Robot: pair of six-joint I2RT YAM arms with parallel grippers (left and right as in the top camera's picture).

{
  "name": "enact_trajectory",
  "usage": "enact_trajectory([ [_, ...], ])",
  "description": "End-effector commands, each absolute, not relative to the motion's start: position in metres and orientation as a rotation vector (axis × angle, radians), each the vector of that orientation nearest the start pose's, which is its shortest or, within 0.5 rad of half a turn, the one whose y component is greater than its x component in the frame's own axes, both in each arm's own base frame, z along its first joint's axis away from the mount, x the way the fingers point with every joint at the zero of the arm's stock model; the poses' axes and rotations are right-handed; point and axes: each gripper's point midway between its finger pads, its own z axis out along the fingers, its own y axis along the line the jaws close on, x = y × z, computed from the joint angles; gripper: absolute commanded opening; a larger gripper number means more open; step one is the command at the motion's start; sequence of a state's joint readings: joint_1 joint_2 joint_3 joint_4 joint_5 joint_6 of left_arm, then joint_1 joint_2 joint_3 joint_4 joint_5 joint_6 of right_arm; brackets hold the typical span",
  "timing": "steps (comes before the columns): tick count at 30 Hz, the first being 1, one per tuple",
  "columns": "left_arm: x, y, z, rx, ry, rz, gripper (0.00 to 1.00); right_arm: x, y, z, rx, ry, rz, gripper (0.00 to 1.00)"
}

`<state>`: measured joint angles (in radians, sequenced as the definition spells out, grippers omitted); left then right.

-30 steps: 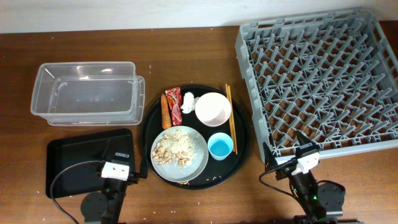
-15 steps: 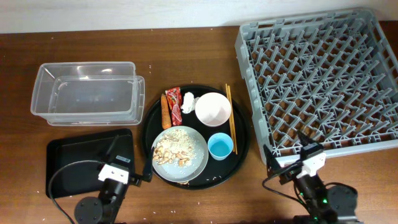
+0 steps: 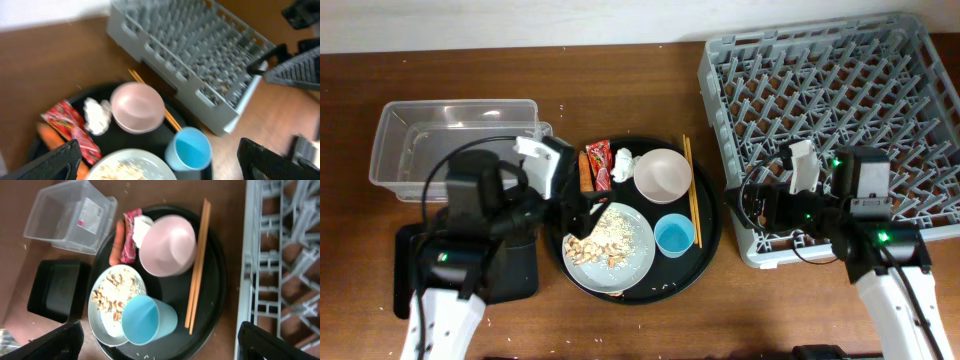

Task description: Sort waste into correct bins and load items into the dishwasher rack

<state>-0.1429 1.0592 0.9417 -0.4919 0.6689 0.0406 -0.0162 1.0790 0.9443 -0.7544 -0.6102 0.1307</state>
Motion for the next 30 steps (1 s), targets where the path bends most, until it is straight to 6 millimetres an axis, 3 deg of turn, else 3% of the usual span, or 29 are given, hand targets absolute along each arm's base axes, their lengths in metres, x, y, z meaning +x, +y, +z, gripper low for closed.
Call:
enact_trajectory([
  [1,0.275,-0.184,0.211,0.654,2.246,-0.926,0.99,0.292,0.075,0.210,0.075,2.393,0.805,0.98],
  [4,0.261,-0.222,0.154,0.848,2.401,-0.781,0.89,0.290,0.063,0.207,0.145,2.407,0.798,0.98],
  [5,0.258,-0.235,0.139,0.869,2.454,-0.723,0.75,0.287,0.064,0.205,0.153,2.422,0.803,0.98],
  [6,0.258,-0.247,0.126,0.840,2.527,-0.659,0.68,0.285,0.064,0.203,0.158,2.431,0.805,0.98],
  [8,0.264,-0.259,0.118,0.826,2.563,-0.591,0.68,0.281,0.064,0.201,0.168,2.449,0.810,0.98],
  [12,0.284,-0.267,0.088,0.825,2.634,-0.497,0.52,0.278,0.065,0.198,0.178,2.467,0.815,0.98],
  [16,0.293,-0.271,0.078,0.818,2.623,-0.476,0.18,0.276,0.065,0.197,0.183,2.478,0.819,0.98],
  [17,0.294,-0.271,0.078,0.816,2.621,-0.474,0.03,0.275,0.065,0.197,0.184,2.479,0.820,0.98],
  [18,0.295,-0.271,0.080,0.814,2.620,-0.475,0.00,0.274,0.066,0.196,0.186,2.484,0.821,0.98],
  [19,0.296,-0.271,0.083,0.813,2.619,-0.480,0.00,0.274,0.066,0.196,0.188,2.487,0.822,0.98],
  [21,0.299,-0.282,0.120,0.803,2.591,-0.665,0.00,0.274,0.066,0.195,0.189,2.488,0.823,0.98],
  [23,0.308,-0.270,0.152,0.738,2.586,-0.767,0.00,0.273,0.068,0.197,0.182,2.484,0.845,0.98],
  [24,0.316,-0.254,0.172,0.690,2.576,-0.836,0.00,0.271,0.074,0.201,0.163,2.471,0.898,0.98],
  [25,0.319,-0.245,0.189,0.681,2.532,-0.984,0.00,0.271,0.080,0.206,0.139,2.451,0.951,0.98],
  [27,0.320,-0.226,0.232,0.631,2.348,-1.420,0.00,0.272,0.096,0.224,0.055,2.370,1.087,0.97],
  [28,0.321,-0.211,0.258,0.592,2.214,-1.622,0.00,0.273,0.108,0.243,-0.042,2.275,1.202,0.89],
  [29,0.322,-0.194,0.280,0.558,2.088,-1.758,0.00,0.273,0.121,0.263,-0.160,2.175,1.285,0.82],
  [30,0.322,-0.188,0.288,0.547,2.048,-1.804,0.00,0.273,0.130,0.275,-0.247,2.110,1.317,0.80],
])
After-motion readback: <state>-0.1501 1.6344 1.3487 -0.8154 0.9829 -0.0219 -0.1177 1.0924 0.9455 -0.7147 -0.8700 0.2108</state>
